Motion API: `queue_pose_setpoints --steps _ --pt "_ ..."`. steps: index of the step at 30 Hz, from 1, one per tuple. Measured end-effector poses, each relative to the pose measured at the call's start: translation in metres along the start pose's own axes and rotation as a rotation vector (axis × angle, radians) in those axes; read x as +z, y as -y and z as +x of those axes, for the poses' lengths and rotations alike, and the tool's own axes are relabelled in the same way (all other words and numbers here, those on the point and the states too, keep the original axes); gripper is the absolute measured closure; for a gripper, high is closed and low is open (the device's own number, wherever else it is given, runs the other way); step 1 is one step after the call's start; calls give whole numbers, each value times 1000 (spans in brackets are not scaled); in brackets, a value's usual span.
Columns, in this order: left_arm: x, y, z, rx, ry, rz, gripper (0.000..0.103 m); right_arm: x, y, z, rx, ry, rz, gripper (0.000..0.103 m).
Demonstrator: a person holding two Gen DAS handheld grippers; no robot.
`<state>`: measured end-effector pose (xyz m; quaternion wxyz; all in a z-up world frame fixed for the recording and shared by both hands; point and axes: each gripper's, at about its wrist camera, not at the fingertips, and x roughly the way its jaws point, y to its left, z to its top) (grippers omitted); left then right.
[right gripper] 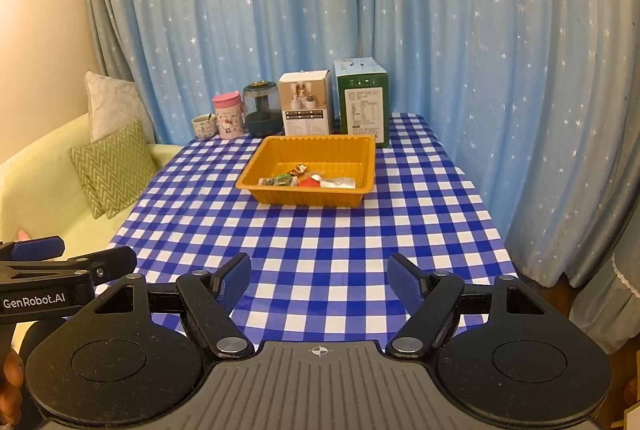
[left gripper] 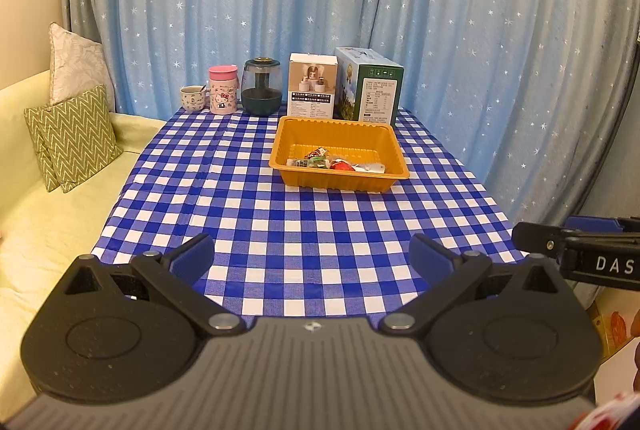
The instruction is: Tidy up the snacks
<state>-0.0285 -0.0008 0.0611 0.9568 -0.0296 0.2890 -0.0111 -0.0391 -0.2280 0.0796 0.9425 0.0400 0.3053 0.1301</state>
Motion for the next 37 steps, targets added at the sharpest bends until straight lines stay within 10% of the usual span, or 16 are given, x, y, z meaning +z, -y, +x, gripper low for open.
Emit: queue_pose_setpoints --steps 37 --pt "-5 1 3 -15 20 -4 0 -3 2 1 -2 -2 3 28"
